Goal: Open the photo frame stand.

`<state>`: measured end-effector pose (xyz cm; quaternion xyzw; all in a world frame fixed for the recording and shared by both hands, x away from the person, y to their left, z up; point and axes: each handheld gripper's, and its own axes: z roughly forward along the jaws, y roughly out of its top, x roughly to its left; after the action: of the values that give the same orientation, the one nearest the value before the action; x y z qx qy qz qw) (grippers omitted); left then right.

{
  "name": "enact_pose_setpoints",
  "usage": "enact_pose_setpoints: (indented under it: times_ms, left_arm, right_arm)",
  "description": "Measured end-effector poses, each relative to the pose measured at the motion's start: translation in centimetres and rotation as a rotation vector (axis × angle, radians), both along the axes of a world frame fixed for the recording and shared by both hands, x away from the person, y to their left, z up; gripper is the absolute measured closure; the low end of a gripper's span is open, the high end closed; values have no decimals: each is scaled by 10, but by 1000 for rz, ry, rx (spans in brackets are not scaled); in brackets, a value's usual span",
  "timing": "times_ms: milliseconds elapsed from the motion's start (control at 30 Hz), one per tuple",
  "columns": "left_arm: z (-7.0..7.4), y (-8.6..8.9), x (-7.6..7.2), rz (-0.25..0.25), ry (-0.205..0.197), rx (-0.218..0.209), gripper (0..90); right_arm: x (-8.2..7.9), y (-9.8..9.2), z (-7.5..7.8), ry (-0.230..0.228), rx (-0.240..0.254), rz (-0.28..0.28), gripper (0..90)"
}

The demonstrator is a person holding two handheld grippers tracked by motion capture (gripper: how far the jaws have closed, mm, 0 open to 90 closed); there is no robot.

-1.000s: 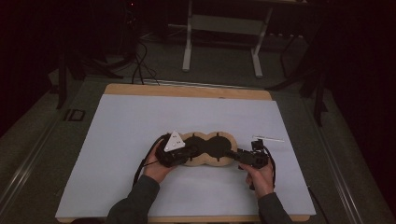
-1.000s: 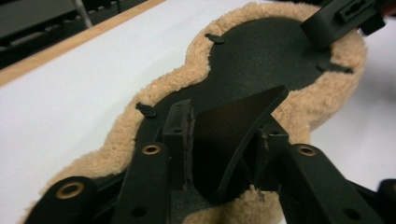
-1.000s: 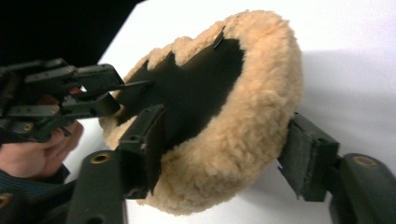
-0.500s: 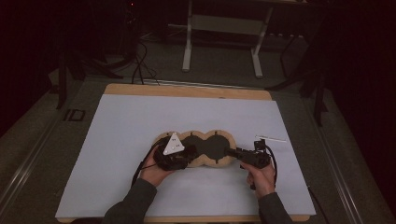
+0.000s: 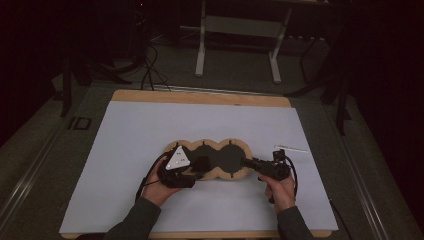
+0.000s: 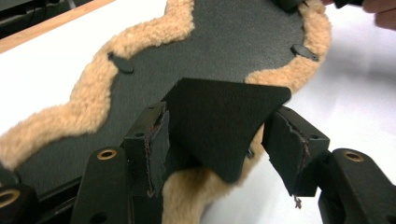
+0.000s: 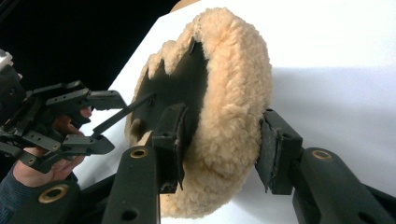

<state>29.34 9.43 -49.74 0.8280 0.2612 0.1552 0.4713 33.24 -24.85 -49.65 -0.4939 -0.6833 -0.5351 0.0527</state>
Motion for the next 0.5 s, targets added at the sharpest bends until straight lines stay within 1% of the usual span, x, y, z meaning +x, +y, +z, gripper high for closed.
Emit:
enact_pose_setpoints:
  times_ms: [67,100,133,167,200,233,333,367,400,433,500]
  left_arm:
    - [-1,7,-3,-2,13,-16,418]
    - [-2,14,-6,-11,29,-29,408]
    - [-2,14,-6,-11,29,-29,406]
    - [-1,19,-9,-28,46,-32,405]
    - [-1,19,-9,-28,46,-32,405]
    - [1,22,-12,-41,43,-24,403]
    - [4,25,-15,-51,42,-22,395]
    - [6,29,-17,-41,36,-18,395]
    - [6,29,-17,-41,36,-18,395]
    - [7,36,-17,-19,32,-14,395]
    - [6,44,-15,23,29,0,394]
  right_arm:
    - [0,-1,0,2,7,1,583]
    - [0,-1,0,1,10,3,587]
    - [0,-1,0,1,10,3,587]
    - [0,-1,0,-5,10,5,589]
    - [0,-1,0,-5,10,5,589]
    - [-1,-1,1,-8,11,8,591]
    - [-1,-1,1,-8,13,13,594]
    - [-1,-1,1,-13,9,17,596]
    - [-1,-1,1,-13,9,17,596]
    - [-2,-2,2,-14,10,20,598]
    - [-2,-2,2,-18,7,23,598]
